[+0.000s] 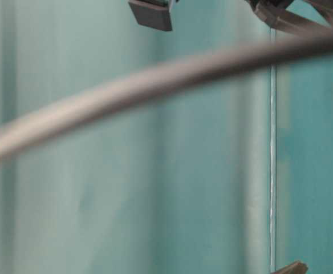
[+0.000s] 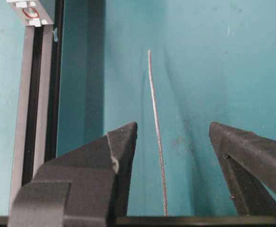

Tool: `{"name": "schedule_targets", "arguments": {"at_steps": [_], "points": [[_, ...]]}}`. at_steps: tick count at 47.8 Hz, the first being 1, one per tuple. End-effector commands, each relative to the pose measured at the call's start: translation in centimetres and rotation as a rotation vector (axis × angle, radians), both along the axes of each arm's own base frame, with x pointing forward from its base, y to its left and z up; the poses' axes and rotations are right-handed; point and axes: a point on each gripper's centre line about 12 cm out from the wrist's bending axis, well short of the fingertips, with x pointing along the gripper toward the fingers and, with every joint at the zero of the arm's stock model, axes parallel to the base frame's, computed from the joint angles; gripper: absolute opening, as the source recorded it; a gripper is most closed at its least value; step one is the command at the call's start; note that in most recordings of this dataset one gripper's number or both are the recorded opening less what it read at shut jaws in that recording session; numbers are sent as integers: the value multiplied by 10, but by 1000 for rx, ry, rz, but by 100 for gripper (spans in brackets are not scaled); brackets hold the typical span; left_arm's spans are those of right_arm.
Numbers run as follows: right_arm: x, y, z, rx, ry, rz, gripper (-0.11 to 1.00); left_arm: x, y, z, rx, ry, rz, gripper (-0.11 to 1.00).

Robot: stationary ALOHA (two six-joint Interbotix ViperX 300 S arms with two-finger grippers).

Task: Insert the wire through the hole in the metal fitting marked with a red label.
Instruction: 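Lower the open right gripper over the silver wire near the fixture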

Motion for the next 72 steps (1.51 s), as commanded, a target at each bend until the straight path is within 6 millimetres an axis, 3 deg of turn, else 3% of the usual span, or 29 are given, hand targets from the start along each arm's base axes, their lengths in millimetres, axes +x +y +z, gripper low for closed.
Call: {"name": "schedule_targets", "arguments": {"at_steps": [1, 34, 68, 72], "points": [[6, 1, 7, 3, -26, 2, 69, 4, 1, 6, -1, -28, 3, 50], [7, 2, 2, 4, 8, 1, 68, 4, 1, 6, -1, -25, 3, 50], [11, 2, -4, 3, 22, -1, 63, 4, 1, 6, -1, -26, 3, 50], [13, 2, -4, -1, 20, 5, 57, 4, 1, 6, -1, -26, 3, 48]]}}
